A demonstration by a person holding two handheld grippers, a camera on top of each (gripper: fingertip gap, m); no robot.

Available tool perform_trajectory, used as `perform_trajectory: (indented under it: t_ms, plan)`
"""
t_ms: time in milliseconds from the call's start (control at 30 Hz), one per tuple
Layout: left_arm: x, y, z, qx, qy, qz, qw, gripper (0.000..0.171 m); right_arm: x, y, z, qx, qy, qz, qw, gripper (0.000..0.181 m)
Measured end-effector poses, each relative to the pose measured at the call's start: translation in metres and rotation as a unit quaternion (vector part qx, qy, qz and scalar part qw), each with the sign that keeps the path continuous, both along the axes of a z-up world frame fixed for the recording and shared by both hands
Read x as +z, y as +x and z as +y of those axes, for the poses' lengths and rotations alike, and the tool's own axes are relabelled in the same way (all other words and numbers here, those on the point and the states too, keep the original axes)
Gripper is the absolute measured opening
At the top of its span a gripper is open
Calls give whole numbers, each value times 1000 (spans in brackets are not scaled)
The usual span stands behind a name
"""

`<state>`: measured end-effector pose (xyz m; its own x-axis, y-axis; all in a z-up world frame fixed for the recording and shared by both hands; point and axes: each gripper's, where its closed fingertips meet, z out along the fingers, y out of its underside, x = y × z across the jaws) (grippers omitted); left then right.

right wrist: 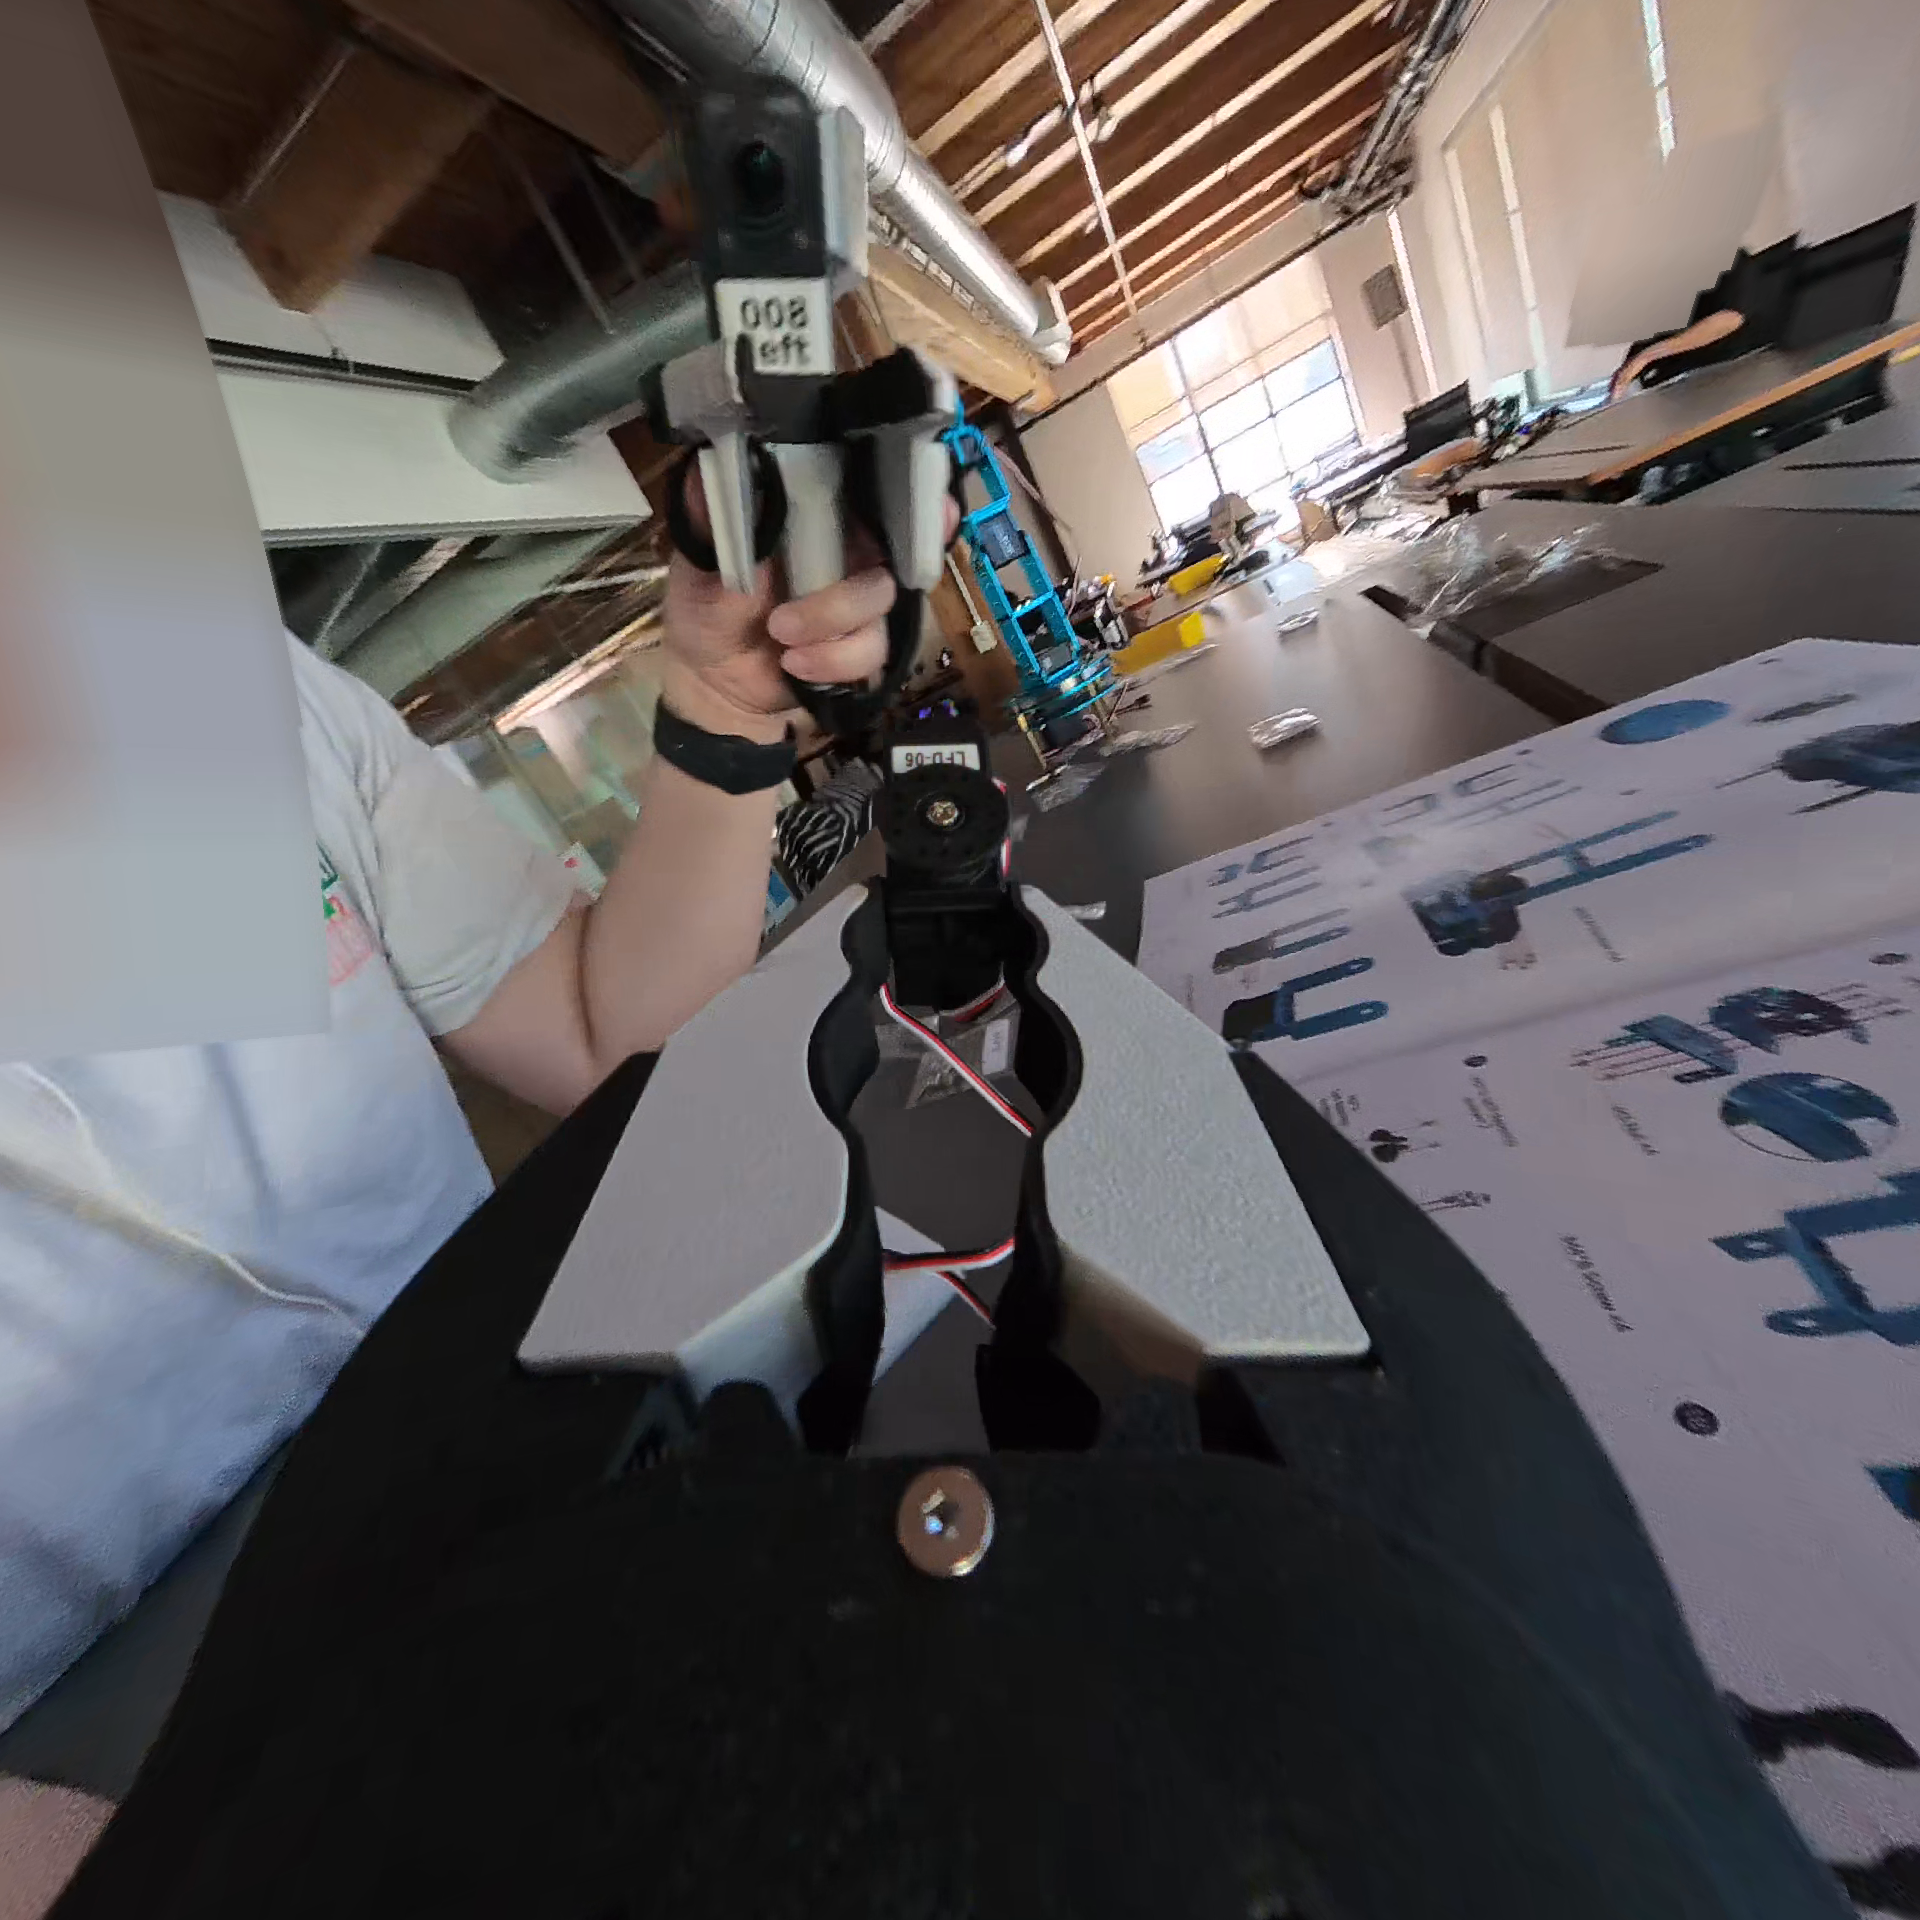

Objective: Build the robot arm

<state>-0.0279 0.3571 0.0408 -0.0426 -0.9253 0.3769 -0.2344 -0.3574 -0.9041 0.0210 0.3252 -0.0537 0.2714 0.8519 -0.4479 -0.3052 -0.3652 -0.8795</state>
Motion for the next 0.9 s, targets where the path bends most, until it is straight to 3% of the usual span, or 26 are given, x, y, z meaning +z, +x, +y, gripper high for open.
perform_trajectory:
  t_ms: [133,233,333,400,500,700,800,900]
  plan:
    - [-44,23,-14,-60,29,66,996,55,-8,-10,-2,20,-1,-27,999,21]
    - [-71,30,-24,-88,55,119,987,57,-6,-11,-4,27,9,-27,999,21]
    - [-90,35,-32,-115,61,151,980,54,-2,-9,-5,27,15,-19,999,21]
    - [-98,38,-37,-129,54,161,977,40,-1,-10,-6,31,16,-16,999,21]
    - [-103,39,-45,-153,30,169,973,24,-5,-14,-5,34,12,-27,999,21]
    - [-102,35,-38,-145,14,184,972,21,-2,-15,4,11,28,-17,999,21]
    - [-98,28,-25,-124,-28,180,975,21,2,1,14,-30,24,8,999,34]
    - [-75,15,-1,-79,-95,123,985,21,17,37,24,-104,39,59,992,34]
